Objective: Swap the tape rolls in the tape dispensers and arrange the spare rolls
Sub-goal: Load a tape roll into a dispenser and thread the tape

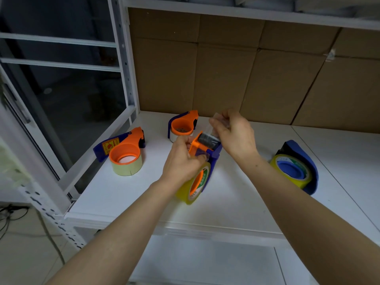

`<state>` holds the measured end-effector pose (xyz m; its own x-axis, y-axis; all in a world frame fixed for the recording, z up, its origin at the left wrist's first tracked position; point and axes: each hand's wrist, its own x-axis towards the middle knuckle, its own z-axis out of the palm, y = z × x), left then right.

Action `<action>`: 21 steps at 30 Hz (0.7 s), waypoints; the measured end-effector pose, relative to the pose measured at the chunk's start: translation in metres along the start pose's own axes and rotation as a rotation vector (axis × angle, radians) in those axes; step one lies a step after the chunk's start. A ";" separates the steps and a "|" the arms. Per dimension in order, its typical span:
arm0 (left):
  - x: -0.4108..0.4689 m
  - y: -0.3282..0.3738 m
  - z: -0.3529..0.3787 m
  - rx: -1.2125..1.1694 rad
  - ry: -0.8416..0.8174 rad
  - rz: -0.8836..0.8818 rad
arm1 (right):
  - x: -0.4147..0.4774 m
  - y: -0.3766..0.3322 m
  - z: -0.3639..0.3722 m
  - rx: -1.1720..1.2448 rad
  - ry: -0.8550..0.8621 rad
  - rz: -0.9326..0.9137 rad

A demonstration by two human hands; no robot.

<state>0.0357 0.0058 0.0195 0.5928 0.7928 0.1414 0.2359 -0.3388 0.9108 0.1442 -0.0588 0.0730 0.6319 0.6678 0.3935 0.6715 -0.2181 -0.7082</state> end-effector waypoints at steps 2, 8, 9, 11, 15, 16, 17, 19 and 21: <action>-0.001 0.000 -0.001 0.099 -0.013 -0.018 | 0.002 0.001 -0.001 -0.008 -0.003 0.017; -0.014 0.006 0.004 0.686 -0.081 -0.029 | 0.005 0.003 -0.002 -0.049 0.012 0.046; -0.014 0.006 0.008 0.686 -0.024 0.007 | 0.005 0.003 -0.001 -0.065 0.019 0.037; -0.011 0.007 0.012 0.547 0.064 0.027 | 0.004 0.002 -0.001 -0.086 0.038 0.009; -0.007 0.010 0.013 0.388 0.105 0.052 | 0.005 0.002 -0.003 -0.077 0.021 -0.011; -0.007 0.010 0.012 0.388 0.111 0.061 | 0.005 0.002 -0.004 -0.066 0.015 -0.009; -0.007 0.009 0.012 0.392 0.118 0.066 | 0.005 0.003 -0.005 -0.058 0.014 -0.006; -0.007 0.009 0.011 0.405 0.129 0.070 | 0.002 0.003 -0.006 -0.130 0.032 -0.028; -0.009 0.009 0.012 0.425 0.144 0.085 | -0.003 0.005 -0.007 -0.336 0.070 -0.084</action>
<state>0.0415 -0.0104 0.0220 0.5177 0.8054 0.2889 0.5039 -0.5598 0.6578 0.1487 -0.0673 0.0723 0.5866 0.6452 0.4896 0.8045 -0.3943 -0.4442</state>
